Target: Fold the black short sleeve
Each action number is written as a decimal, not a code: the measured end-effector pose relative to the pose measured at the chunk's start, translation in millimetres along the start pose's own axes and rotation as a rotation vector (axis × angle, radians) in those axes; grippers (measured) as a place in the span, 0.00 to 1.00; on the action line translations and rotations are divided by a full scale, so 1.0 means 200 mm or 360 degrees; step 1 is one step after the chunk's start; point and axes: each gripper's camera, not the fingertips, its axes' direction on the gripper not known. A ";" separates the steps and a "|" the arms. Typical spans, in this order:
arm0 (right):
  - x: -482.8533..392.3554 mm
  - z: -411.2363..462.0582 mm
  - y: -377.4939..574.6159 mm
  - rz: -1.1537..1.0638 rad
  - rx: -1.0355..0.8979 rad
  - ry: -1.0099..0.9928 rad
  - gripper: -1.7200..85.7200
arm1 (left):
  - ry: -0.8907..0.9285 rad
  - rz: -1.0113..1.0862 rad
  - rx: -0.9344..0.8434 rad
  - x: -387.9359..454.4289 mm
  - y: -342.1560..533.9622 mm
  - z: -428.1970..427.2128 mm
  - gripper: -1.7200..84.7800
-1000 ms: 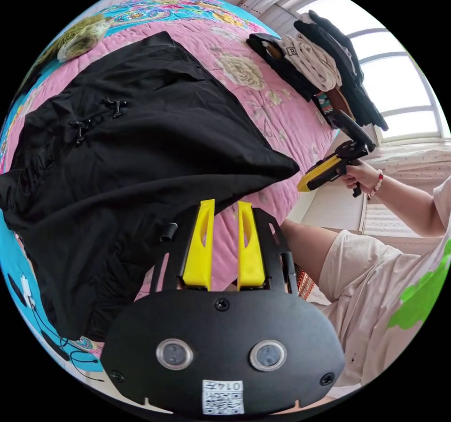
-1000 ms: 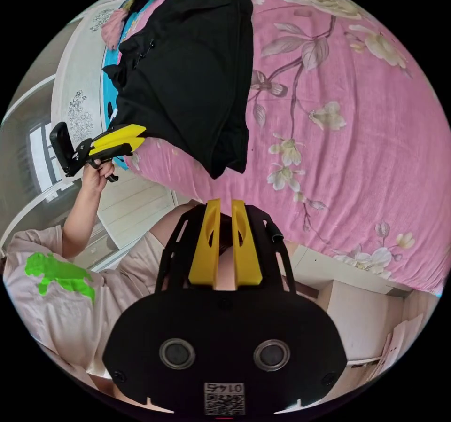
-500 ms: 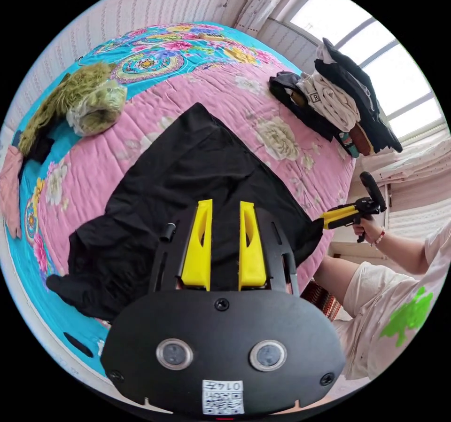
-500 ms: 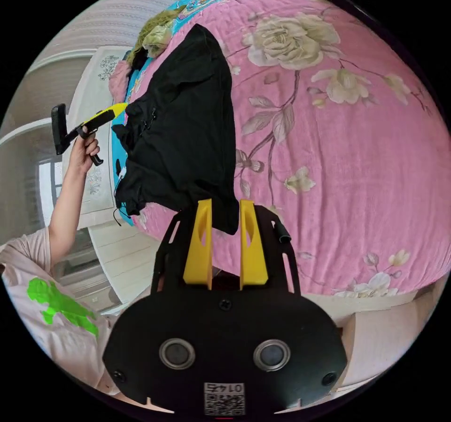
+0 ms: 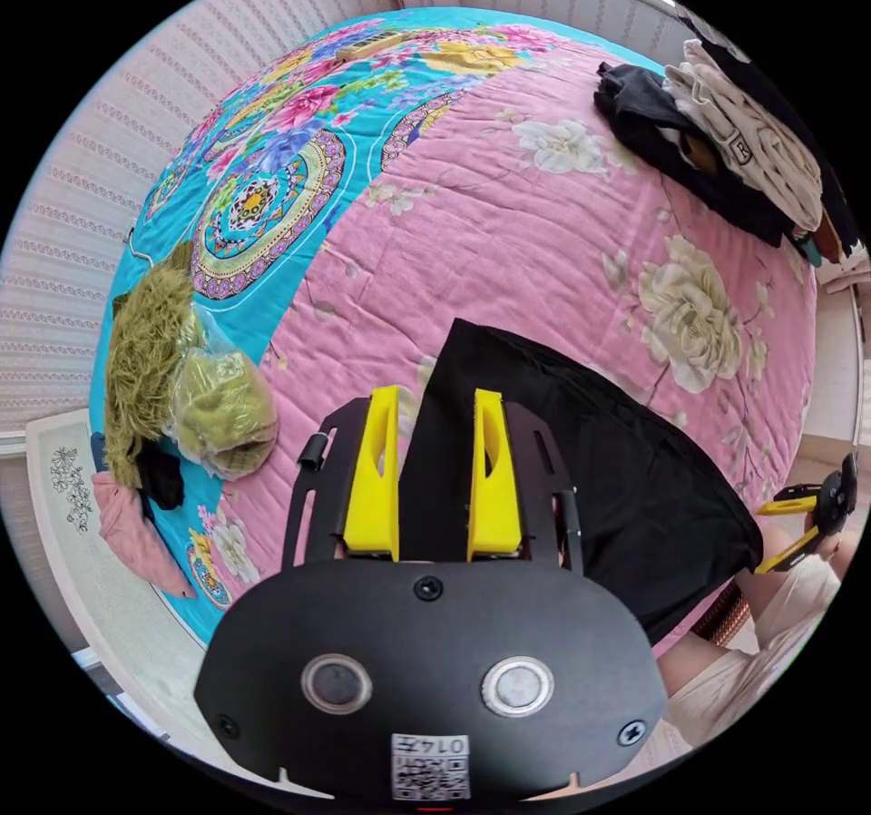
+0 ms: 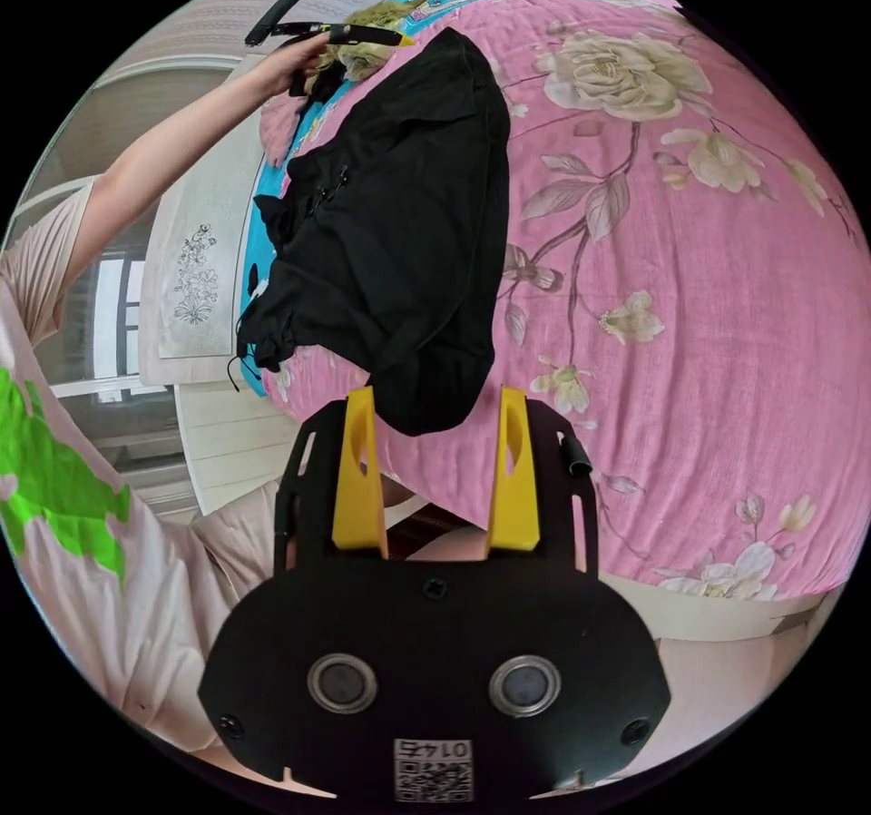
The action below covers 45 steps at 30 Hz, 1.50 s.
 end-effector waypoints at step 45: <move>0.38 0.13 -0.22 0.0094 -0.0286 -0.0628 0.06 | 0.0032 -0.0117 0.0269 0.15 0.14 0.09 0.01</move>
